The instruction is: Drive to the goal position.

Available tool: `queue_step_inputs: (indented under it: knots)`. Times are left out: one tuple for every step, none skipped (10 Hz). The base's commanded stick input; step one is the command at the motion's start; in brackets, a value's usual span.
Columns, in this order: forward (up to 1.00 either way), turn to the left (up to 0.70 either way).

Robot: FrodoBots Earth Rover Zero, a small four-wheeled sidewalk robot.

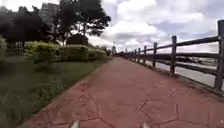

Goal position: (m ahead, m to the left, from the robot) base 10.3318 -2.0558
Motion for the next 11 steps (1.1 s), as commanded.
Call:
queue_step_inputs:
  knots:
    - [1.0, 0.0]
    - [1.0, 0.0]
    - [1.0, 0.0]
    - [1.0, 0.0]
    - [1.0, 0.0]
    - [1.0, 0.0]
    - [1.0, 0.0]
    - [1.0, 0.0]
    - [1.0, -0.16]
    - [1.0, -0.14]
    - [1.0, 0.0]
